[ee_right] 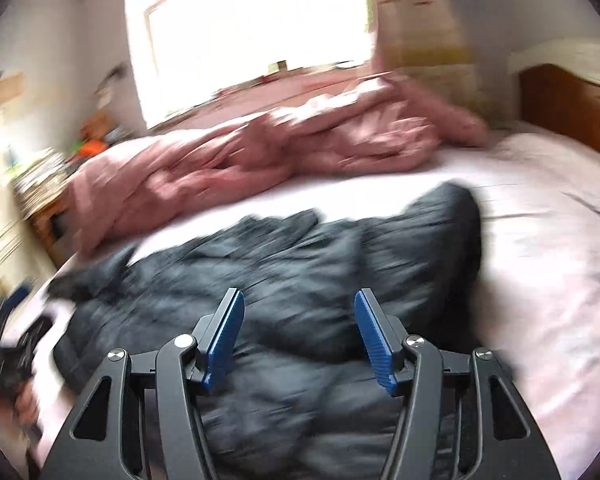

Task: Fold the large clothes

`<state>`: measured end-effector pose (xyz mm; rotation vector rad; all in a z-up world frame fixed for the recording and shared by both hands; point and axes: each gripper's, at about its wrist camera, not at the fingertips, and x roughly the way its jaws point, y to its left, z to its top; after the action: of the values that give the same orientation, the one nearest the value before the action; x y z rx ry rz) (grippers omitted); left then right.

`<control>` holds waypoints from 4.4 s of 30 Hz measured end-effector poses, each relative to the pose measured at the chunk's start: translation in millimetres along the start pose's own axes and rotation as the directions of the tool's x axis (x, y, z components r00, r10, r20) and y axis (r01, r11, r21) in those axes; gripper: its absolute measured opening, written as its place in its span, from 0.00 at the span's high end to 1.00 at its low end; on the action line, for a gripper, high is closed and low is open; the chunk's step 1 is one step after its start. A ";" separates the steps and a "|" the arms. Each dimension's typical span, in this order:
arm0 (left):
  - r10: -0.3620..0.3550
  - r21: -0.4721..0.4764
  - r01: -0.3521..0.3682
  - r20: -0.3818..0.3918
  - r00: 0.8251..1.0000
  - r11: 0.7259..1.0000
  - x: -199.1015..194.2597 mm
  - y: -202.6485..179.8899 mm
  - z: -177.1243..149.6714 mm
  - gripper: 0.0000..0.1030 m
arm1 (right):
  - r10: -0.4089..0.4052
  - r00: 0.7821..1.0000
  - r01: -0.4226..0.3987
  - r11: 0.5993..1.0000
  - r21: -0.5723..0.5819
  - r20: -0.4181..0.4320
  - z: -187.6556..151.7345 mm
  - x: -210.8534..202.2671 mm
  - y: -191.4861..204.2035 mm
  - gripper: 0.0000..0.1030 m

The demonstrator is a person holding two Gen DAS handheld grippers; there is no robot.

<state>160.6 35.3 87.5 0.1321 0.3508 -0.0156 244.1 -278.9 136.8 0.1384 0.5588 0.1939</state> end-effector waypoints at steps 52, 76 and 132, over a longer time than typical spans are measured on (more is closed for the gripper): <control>0.289 -0.144 -0.349 -0.325 0.900 0.926 161.7 73.3 60.8 0.92 | -0.383 0.921 0.386 0.921 0.048 -0.072 -2.4 34.3 -64.0 0.35; 0.169 -0.278 -0.230 -0.228 0.959 0.932 100.5 172.5 9.8 0.07 | -0.198 0.965 0.186 0.979 -0.080 -0.173 4.3 88.2 -23.4 0.24; -0.226 -0.371 0.254 0.117 0.967 0.893 52.4 46.7 116.2 0.98 | -0.283 0.949 0.275 0.959 -0.074 -0.137 -9.5 63.2 -25.0 0.43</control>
<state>251.2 66.6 183.6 -0.3024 0.2913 -0.1959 295.2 -288.6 91.9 -0.0089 0.7116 -0.0575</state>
